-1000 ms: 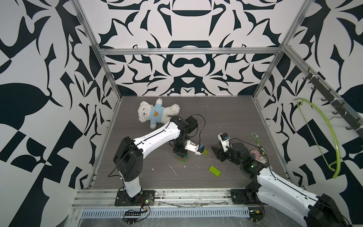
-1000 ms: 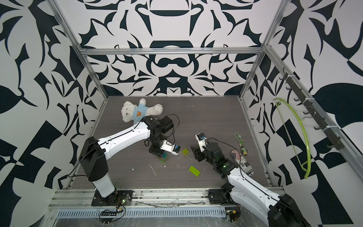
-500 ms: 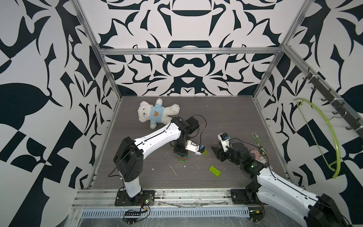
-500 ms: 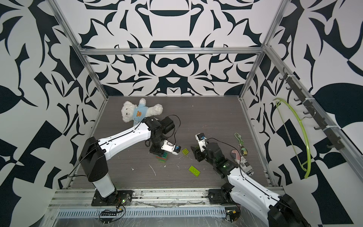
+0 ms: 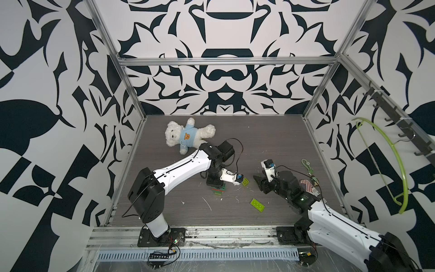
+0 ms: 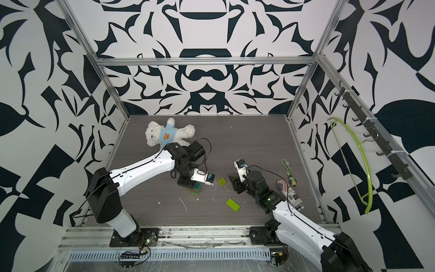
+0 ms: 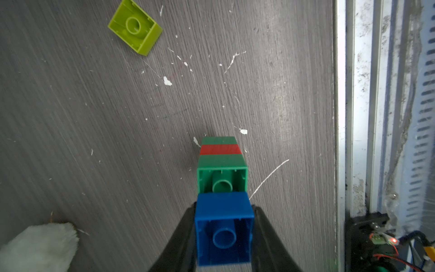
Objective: Assemble a carrot with lego
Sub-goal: Adjust the lego brick at the center of the board.
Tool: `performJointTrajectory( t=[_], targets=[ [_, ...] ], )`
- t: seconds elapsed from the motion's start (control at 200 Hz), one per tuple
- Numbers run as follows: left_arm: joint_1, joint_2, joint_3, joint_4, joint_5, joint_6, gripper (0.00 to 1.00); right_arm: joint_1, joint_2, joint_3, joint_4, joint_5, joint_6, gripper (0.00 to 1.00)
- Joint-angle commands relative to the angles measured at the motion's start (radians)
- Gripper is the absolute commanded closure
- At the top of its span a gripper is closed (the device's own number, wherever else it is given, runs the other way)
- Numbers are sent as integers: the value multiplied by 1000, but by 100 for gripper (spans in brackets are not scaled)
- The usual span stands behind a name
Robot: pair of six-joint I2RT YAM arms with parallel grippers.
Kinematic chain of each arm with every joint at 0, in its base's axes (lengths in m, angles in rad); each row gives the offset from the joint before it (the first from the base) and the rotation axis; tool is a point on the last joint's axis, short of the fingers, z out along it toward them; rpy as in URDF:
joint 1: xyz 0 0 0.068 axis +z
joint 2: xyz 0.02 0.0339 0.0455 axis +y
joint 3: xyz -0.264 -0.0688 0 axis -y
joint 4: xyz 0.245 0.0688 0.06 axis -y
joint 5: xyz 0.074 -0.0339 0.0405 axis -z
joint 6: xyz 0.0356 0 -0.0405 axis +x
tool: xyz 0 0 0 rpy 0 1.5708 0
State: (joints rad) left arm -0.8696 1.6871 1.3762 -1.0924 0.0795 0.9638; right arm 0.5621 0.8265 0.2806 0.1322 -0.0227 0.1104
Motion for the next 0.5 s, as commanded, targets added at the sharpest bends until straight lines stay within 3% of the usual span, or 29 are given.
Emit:
performJointTrajectory(
  t=[0.0,0.07,0.26,0.37,0.455,0.495],
  targets=[
    [0,96,-88,-45,1,-14,100,-3,7,26,32,-8,12,39],
    [1,91,-61,-52,28,-14,100,-4,4,30,23,-8,12,39],
    [3,77,27,-92,48,-7,71,-3,-15,37,2,-9,16,39],
    [3,71,57,-94,52,-6,61,-4,-10,35,6,-10,17,39],
    [3,71,73,-108,54,2,43,-3,-7,35,7,-12,16,39],
    [4,69,80,-115,51,4,41,-4,-7,34,9,-11,15,39]
  ],
)
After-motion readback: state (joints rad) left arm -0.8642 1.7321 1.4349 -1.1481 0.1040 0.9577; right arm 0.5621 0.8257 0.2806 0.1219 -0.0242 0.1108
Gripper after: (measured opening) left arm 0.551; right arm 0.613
